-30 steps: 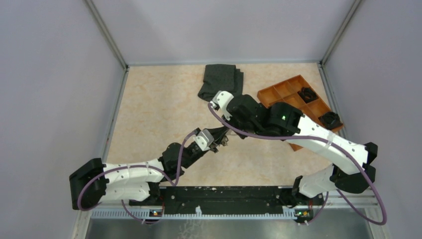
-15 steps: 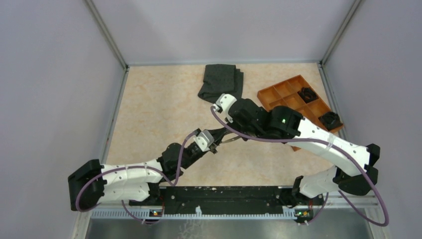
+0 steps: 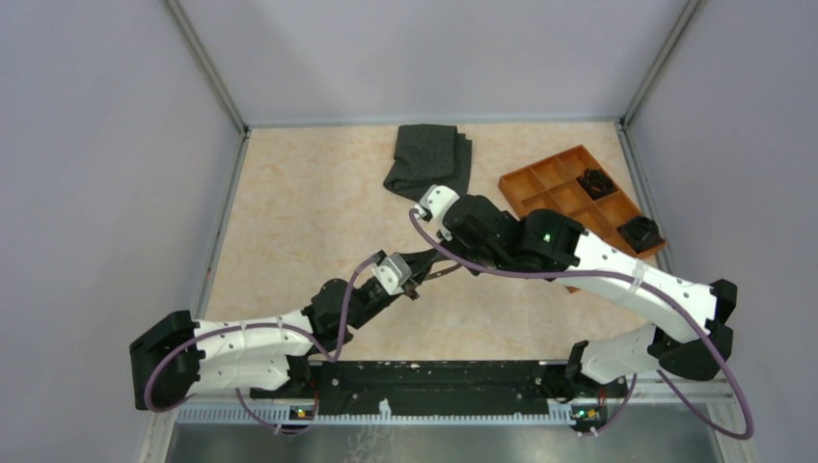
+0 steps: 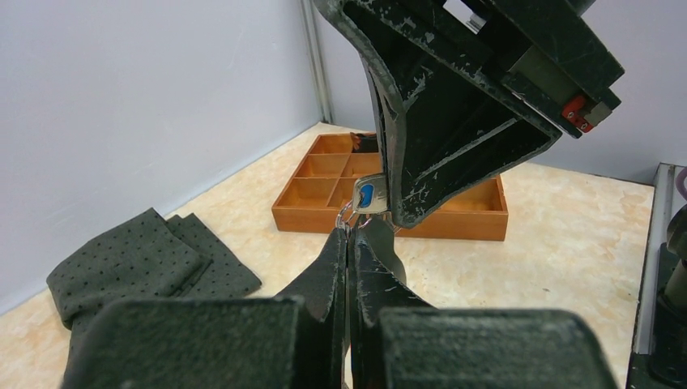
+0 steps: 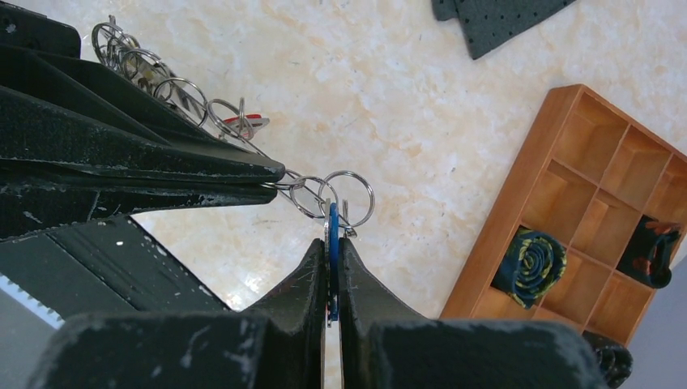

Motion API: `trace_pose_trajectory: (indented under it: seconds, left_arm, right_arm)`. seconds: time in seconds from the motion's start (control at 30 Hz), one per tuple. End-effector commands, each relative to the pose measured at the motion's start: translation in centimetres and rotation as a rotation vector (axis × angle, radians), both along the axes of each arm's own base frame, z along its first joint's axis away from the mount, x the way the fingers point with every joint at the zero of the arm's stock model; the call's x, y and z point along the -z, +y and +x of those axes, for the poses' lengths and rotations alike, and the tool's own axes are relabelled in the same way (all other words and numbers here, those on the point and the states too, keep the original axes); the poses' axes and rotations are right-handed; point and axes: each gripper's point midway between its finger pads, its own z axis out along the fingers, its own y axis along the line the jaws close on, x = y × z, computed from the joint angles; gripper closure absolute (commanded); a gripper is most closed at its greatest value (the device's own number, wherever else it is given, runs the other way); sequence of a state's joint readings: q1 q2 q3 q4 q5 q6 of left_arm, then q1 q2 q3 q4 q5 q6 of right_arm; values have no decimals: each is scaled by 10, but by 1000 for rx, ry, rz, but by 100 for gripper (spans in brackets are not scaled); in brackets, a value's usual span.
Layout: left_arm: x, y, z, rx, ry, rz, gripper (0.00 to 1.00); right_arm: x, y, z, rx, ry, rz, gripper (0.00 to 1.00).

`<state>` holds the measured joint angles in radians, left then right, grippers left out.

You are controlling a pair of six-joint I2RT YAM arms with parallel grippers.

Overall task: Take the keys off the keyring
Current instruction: Remove the key from the keyring.

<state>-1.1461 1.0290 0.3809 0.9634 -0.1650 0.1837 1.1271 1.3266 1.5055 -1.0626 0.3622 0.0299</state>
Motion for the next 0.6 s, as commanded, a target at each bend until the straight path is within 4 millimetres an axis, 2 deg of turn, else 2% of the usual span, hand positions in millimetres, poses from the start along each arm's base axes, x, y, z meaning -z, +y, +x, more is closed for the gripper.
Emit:
trace_pose_trajectory:
  seconds: [0.0,0.1,0.27,0.43,0.57]
  left_arm:
    - [-44,11,-6,7,-67,-161,100]
    - [-35,7,-3,-2,-47,-132,100]
    - [-23,1,2,-12,-19,-97,91]
    - [-21,-5,5,-11,-18,-82,88]
    - [-24,-8,4,-1,-24,-82,81]
  right_arm:
    - [-18,-12,11,50,-43,3,100]
    - [-28,-7,11,38,-51,28,100]
    - [-44,6,6,-11,-48,86,100]
    - [-47,11,3,-28,-49,86,100]
    - [-45,9,3,-26,-46,76,100]
